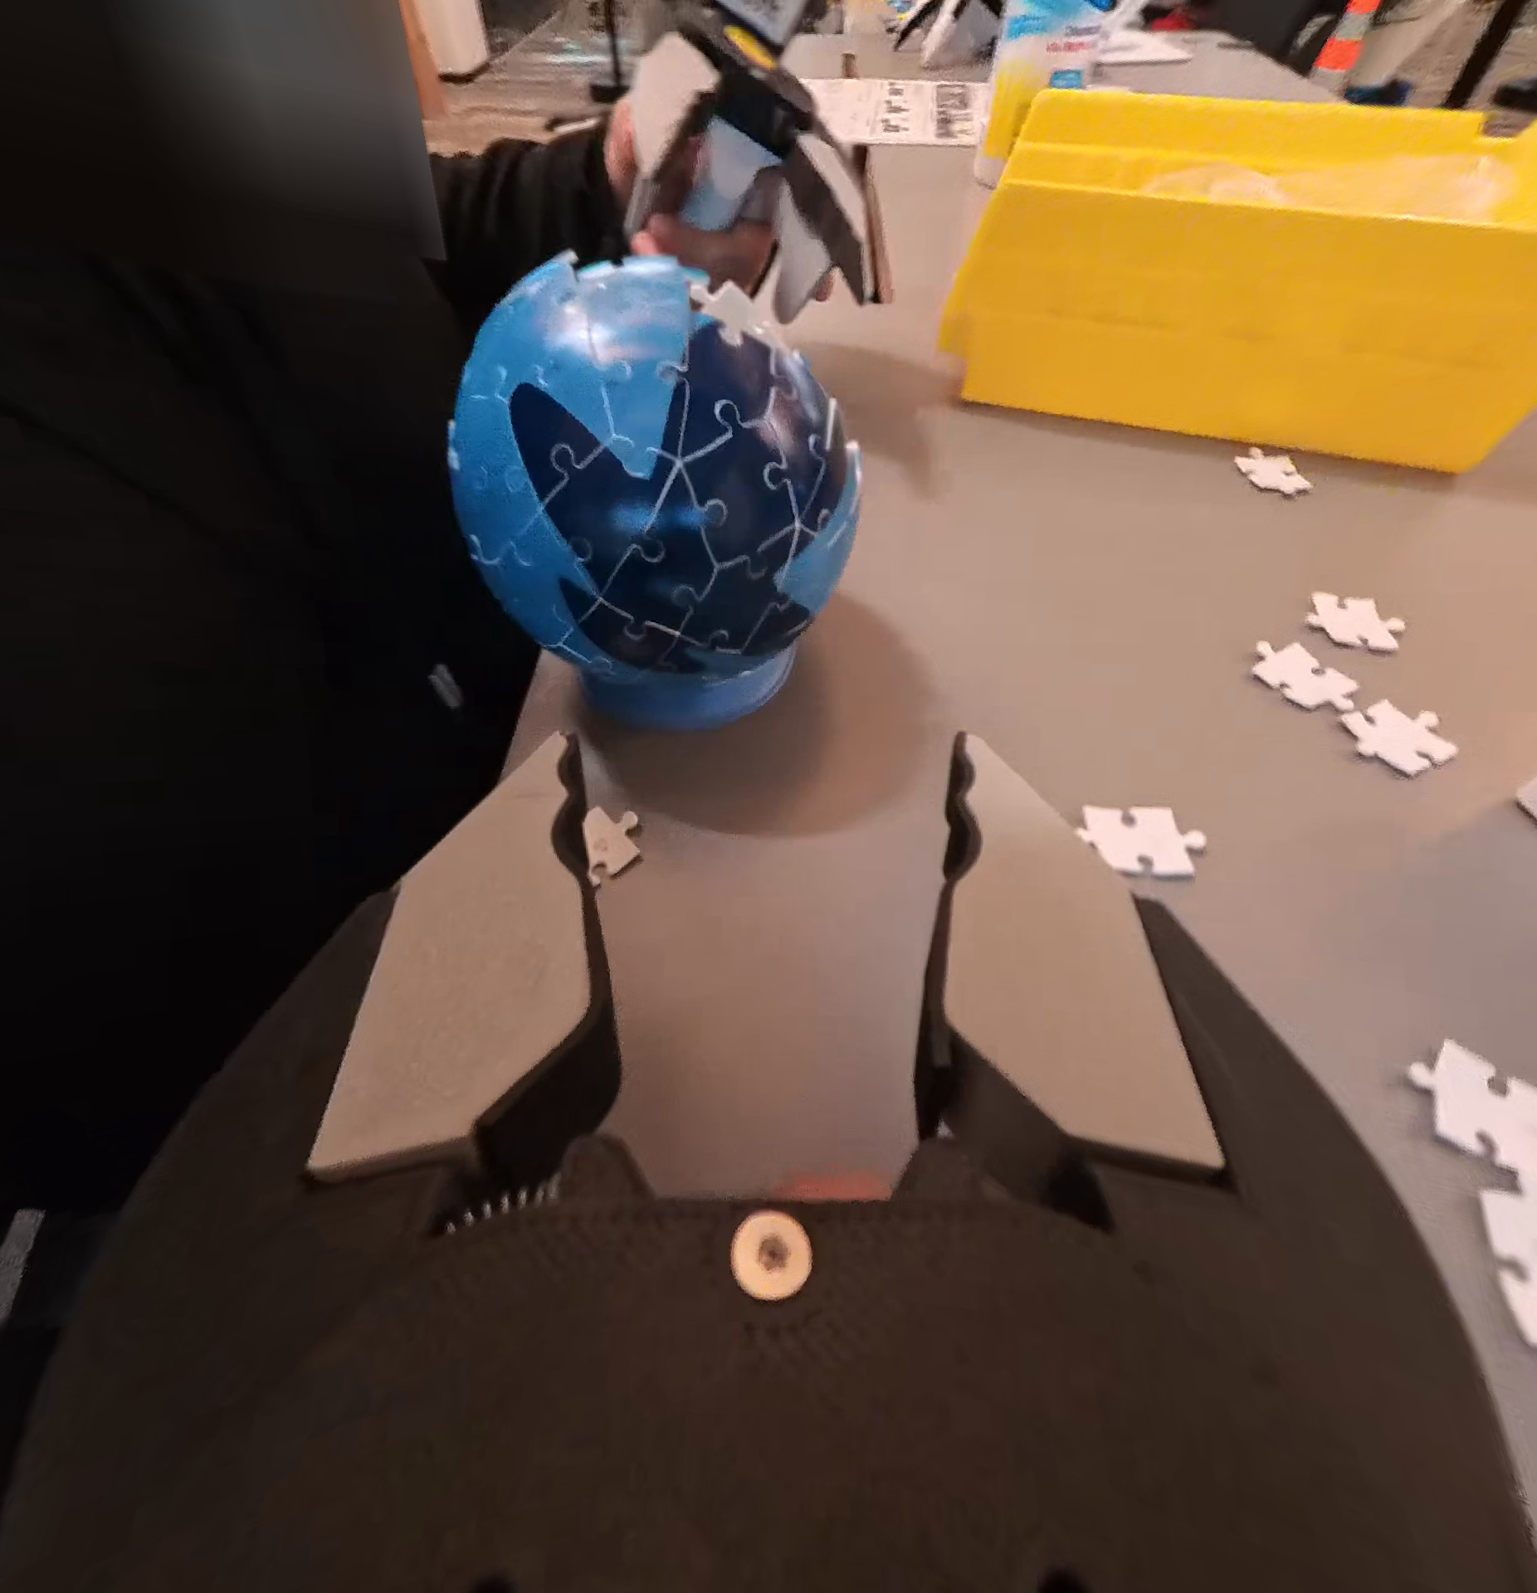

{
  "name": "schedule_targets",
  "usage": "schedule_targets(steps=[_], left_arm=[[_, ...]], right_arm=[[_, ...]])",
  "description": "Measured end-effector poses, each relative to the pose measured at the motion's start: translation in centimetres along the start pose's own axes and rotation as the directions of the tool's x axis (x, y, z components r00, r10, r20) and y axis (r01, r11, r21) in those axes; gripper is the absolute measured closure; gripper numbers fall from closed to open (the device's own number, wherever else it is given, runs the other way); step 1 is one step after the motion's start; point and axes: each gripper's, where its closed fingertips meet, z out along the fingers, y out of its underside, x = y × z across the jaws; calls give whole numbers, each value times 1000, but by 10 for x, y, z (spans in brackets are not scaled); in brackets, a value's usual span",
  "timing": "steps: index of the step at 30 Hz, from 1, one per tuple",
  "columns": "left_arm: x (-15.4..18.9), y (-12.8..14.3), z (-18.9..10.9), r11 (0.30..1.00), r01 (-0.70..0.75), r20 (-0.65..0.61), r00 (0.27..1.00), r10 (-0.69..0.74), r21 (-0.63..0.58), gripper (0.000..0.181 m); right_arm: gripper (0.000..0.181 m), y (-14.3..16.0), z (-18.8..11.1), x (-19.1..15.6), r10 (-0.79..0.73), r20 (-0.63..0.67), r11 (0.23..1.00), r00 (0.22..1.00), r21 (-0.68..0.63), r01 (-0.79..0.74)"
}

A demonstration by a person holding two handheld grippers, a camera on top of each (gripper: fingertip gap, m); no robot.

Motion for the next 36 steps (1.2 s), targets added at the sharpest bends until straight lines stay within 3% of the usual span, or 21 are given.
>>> schedule_targets(steps=[4, 7, 10, 14, 25, 28, 30, 36], left_arm=[[-1, 23, 11, 995, -62, 96, 993, 69, -72, 83], [-18, 41, 13, 983, -97, 242, 961, 134, -157, 83], [-24, 58, 14, 965, -114, 324, 927, 189, -236, 85], [-24, 73, 14, 941, -138, 370, 894, 252, -309, 93], [-29, 76, 14, 933, -136, 396, 878, 269, -333, 101], [-28, 76, 15, 935, -130, 386, 885, 260, -331, 102], [-27, 76, 15, 933, -139, 382, 885, 267, -331, 104], [-25, 77, 16, 927, -157, 368, 885, 285, -341, 105]], right_arm=[[96, 17, -12, 19, 50, -151, 999, 987, -11, -52], [96, 34, -23, 30, 84, -234, 996, 969, -21, -91], [101, 33, -23, 15, 94, -203, 996, 975, 12, -93], [106, 39, -7, -16, 72, -172, 992, 982, -89, -88], [122, 66, 42, -55, -31, -104, 931, 994, -366, -9], [131, 67, 42, -55, 10, -89, 934, 996, -354, -41], [157, 67, 40, -52, -11, -97, 936, 995, -352, -24], [157, 64, 40, -39, -25, -156, 940, 988, -341, -30]])
